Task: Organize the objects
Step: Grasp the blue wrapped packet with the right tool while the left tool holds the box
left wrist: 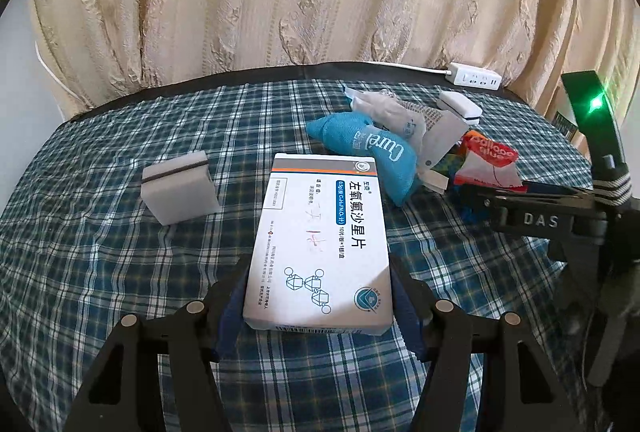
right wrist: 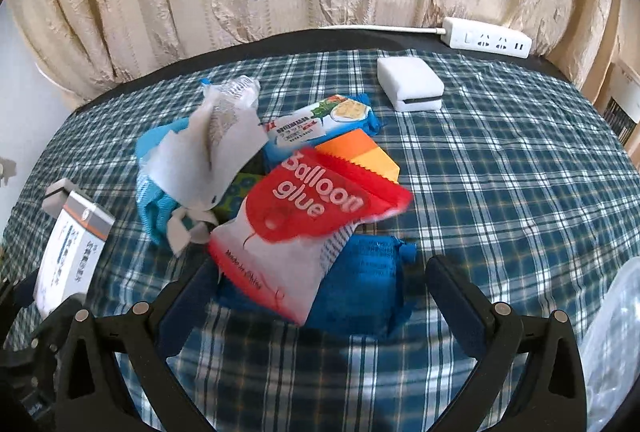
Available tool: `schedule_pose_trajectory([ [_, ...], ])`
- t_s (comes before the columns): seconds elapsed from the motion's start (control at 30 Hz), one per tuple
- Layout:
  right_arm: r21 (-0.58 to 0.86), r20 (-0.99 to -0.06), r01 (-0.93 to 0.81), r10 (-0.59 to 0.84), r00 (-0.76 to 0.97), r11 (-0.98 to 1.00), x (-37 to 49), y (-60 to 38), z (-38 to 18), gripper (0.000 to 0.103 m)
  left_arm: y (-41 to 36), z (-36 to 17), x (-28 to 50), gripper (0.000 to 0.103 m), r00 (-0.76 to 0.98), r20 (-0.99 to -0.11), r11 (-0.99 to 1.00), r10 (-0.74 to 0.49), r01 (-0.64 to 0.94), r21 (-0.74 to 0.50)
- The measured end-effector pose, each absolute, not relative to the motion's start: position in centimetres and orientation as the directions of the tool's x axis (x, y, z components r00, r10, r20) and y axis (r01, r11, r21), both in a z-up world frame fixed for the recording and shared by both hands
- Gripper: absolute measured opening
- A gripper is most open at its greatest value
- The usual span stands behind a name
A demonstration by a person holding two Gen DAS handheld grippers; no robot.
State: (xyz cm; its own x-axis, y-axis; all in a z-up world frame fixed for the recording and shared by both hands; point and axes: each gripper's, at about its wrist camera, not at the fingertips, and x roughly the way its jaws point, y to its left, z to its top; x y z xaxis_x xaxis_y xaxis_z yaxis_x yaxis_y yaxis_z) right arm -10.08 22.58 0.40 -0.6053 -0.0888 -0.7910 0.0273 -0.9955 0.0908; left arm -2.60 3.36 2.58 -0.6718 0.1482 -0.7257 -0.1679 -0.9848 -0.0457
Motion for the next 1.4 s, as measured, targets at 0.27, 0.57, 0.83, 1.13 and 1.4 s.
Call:
schedule_pose_trajectory([
  [0.27, 0.097, -0.798, 0.043, -0.103, -0.594, -0.994, -10.4, 22.5, 0.0, 0.103, 3.3, 2.4, -2.7, 0.067, -0.667, -0.730, -0.985, 0.148, -0.163, -0.051],
  [0.57, 0.064, -0.798, 0.115, -0.120, -0.591, -0.991, -8.5, 21.5, 0.1, 0.092, 3.4, 2.3, -2.7, 0.067, -0.663, -0.734, -0.985, 0.147, -0.165, -0.048],
  [0.83, 0.083, -0.803, 0.165, -0.164, -0.573, -0.983, -4.9, 21.3, 0.3, 0.090, 3.6, 2.2, -2.8, 0.067, -0.657, -0.740, -0.985, 0.143, -0.166, -0.043],
  [1.13, 0.156, -0.812, 0.171, -0.225, -0.539, -0.973, 0.2, 20.9, 0.7, 0.091, 3.7, 1.5, -3.2, 0.067, -0.639, -0.758, -0.986, 0.130, -0.161, -0.034],
  [1.4, 0.216, -0.806, 0.193, -0.286, -0.518, -0.957, 3.1, 22.2, 0.9, 0.092, 3.4, 1.0, -3.7, 0.071, -0.611, -0.780, -0.987, 0.138, -0.146, -0.061],
])
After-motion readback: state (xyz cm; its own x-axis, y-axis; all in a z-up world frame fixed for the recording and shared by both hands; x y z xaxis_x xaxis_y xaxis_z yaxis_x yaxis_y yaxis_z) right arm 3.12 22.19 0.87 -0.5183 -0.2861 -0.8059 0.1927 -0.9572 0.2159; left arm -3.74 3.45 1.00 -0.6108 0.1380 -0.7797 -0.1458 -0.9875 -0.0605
